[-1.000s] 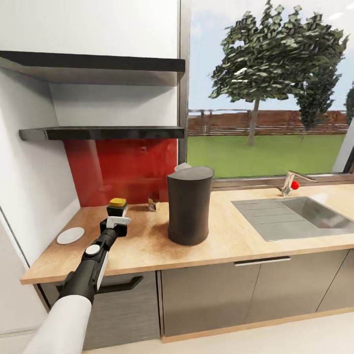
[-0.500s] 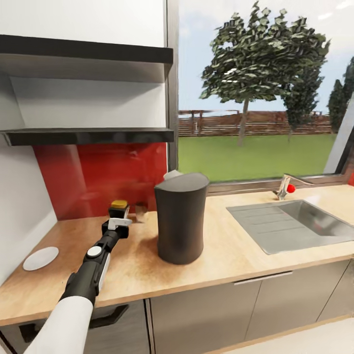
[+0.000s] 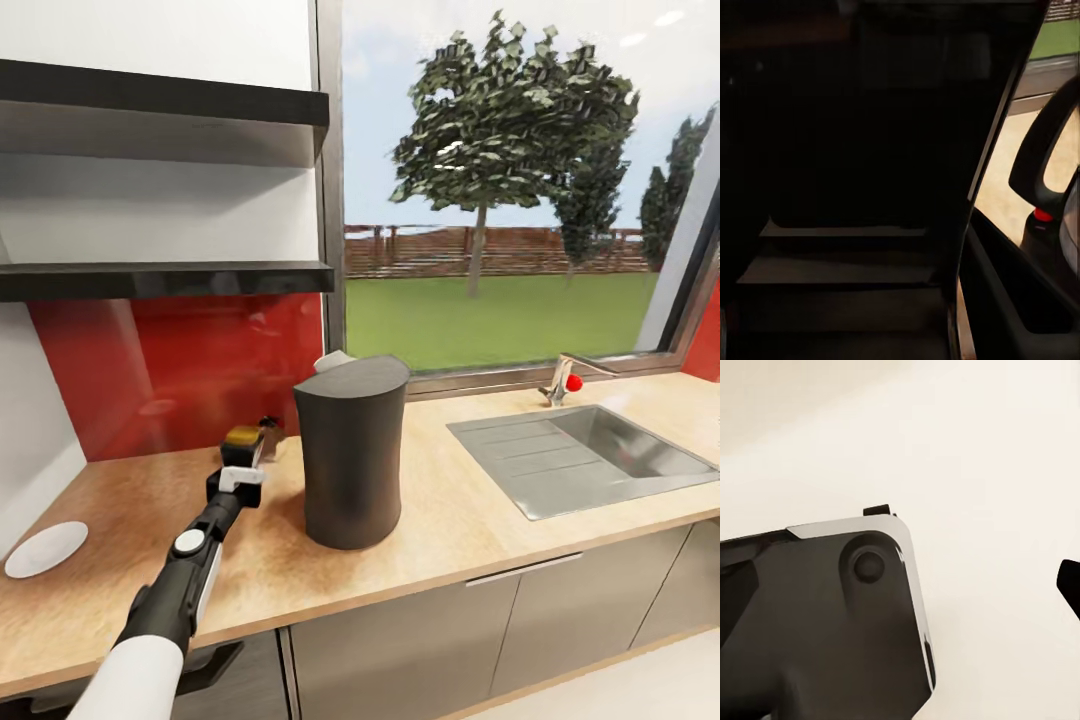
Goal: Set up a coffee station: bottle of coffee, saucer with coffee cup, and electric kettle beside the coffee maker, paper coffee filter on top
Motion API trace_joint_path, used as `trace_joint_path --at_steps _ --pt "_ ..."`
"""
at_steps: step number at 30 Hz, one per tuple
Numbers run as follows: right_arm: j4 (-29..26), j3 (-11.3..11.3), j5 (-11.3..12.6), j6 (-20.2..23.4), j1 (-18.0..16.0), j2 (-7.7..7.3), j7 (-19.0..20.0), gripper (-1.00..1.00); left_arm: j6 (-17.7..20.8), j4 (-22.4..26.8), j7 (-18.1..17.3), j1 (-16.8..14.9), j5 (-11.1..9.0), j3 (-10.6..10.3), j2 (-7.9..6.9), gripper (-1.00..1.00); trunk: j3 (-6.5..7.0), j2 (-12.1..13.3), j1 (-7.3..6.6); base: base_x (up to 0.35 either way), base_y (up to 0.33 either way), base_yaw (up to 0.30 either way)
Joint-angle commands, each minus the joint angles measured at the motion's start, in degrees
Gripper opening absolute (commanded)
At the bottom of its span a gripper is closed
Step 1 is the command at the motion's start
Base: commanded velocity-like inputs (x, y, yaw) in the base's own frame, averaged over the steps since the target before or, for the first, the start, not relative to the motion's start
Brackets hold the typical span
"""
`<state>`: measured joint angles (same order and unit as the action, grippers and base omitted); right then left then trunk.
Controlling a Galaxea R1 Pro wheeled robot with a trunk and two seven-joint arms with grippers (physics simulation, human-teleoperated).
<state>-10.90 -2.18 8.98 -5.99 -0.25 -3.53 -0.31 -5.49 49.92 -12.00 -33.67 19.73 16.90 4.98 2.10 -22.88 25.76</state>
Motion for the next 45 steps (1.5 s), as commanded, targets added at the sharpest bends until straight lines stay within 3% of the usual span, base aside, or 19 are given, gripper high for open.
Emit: trace_joint_path --at_steps 1,8,16,45 --pt "0.06 -0.18 0.25 -0.18 -0.02 0.01 0.05 1.0 -0.62 0.0 -0.48 0.22 0.66 0.41 0.11 -1.0 -0.02 -0.04 0.02 0.001 0.0 -0.018" --pt "0.08 -0.18 0.25 -0.17 -0.02 0.01 0.03 1.0 -1.18 -0.2 -0.48 0.81 0.57 0.41 0.12 -1.0 -0.02 -0.04 0.02 0.01 0.0 -0.176" --pt "0.0 -0.15 0.17 -0.24 -0.02 -0.33 0.04 1.0 -1.93 -3.89 -0.48 0.8 0.66 0.49 0.12 -1.0 -0.02 -0.04 0.02 0.239 0.0 -0.02" --pt "0.0 0.07 0.16 -0.25 -0.02 -0.34 0.04 1.0 -2.34 -4.19 -0.48 0.8 0.66 0.67 0.03 -1.0 -0.02 -0.04 0.02 0.079 0.0 0.0"
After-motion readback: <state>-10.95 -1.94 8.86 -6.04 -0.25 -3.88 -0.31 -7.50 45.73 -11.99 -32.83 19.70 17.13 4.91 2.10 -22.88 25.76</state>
